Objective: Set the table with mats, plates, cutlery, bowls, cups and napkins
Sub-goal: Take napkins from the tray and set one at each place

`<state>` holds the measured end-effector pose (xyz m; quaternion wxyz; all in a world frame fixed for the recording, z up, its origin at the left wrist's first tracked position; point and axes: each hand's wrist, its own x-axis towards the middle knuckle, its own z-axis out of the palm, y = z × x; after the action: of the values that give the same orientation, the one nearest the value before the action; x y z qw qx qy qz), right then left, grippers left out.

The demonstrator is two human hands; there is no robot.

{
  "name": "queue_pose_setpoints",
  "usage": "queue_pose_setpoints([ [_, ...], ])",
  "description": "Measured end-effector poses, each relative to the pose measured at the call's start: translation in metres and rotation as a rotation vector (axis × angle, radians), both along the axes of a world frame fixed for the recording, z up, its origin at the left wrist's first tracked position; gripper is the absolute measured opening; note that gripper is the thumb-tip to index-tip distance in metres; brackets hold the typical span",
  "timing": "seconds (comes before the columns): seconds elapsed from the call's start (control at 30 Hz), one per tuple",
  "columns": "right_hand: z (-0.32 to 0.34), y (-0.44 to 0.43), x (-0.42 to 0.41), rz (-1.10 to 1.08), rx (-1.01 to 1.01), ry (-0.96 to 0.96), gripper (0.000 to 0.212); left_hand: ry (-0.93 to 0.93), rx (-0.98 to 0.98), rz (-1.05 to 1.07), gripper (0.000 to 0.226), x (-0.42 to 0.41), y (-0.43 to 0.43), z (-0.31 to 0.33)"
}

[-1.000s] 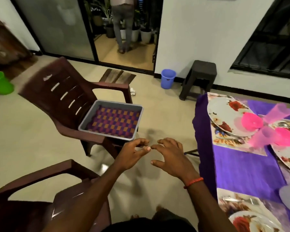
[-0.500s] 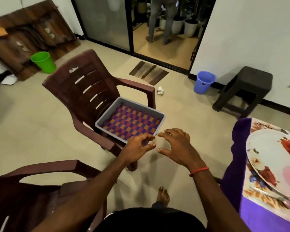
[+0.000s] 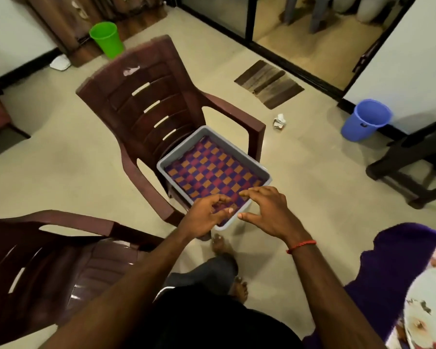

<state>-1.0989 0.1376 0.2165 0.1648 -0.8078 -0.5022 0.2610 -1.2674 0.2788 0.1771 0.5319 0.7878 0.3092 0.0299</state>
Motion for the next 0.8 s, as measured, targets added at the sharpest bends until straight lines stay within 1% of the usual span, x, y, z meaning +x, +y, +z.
queue_pose_setpoints([
  [0.23, -0.015, 0.066, 0.048, 0.173, -0.064, -0.082, 0.063, 0.031, -0.046, 0.091, 0.024, 0.049, 0.041, -0.028],
  [0.33, -0.024, 0.096, 0.066, 0.249, -0.115, -0.079, 0.064, 0.043, -0.07, 0.135, 0.026, 0.067, 0.062, -0.04],
  [0.43, -0.042, 0.125, 0.081, 0.291, -0.148, -0.076, 0.063, 0.038, -0.043, 0.122, 0.026, 0.08, 0.083, -0.052],
  [0.6, -0.084, 0.162, 0.098, 0.34, -0.214, -0.053, 0.065, 0.107, -0.058, 0.19, 0.03, 0.091, 0.11, -0.087],
  [0.7, -0.122, 0.183, 0.107, 0.396, -0.269, -0.033, 0.066, 0.194, -0.087, 0.268, 0.034, 0.093, 0.121, -0.122],
  [0.8, -0.168, 0.201, 0.116, 0.444, -0.35, -0.01, 0.069, 0.282, -0.148, 0.307, 0.032, 0.091, 0.129, -0.164],
])
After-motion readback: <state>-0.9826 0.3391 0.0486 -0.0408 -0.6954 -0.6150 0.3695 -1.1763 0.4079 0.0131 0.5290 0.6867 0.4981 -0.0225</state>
